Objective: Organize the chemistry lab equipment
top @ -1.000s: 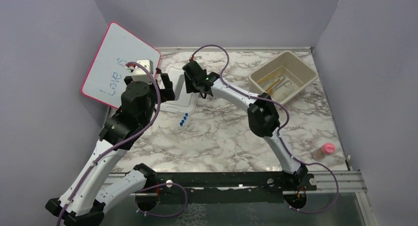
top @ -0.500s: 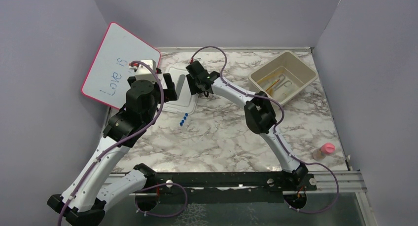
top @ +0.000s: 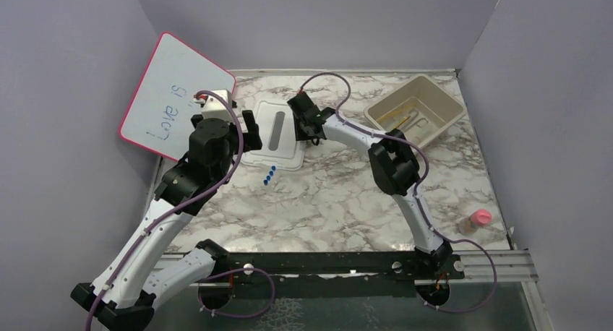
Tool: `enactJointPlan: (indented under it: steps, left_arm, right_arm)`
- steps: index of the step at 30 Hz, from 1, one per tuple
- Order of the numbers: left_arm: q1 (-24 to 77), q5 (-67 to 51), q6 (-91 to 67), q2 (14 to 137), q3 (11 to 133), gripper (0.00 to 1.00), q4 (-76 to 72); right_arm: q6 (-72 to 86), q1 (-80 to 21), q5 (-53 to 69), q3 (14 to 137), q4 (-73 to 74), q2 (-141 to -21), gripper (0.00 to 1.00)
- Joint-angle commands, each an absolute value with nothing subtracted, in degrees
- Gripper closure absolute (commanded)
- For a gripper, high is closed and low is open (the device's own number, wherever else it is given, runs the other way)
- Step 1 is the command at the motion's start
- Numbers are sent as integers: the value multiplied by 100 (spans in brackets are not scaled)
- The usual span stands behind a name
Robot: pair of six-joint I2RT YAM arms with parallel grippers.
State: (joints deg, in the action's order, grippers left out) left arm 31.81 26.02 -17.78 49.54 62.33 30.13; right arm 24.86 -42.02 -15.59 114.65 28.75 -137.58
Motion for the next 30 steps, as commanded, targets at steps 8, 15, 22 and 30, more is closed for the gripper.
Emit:
enactJointPlan:
  steps: [8,15,22,30]
  left_arm:
    - [3155,2249,-2020,5125,5902,9,2945]
    - [3155,2152,-2089,5208,5731,9,2843]
    - [3155,1759,-2349,5358,5377,9,2600]
    - [2987,1418,-2479,6429,5675,9,2132]
  right_arm:
    - [3340,-3643,-2235,9401,3220,-12684,65]
    - [3692,-3510,-2007,9576,3383,-13083,72]
    - [3834,-3497,-2135,9608,3166,-12957,91]
    - [3562,-3296,-2199,9551,2642,-12425,95]
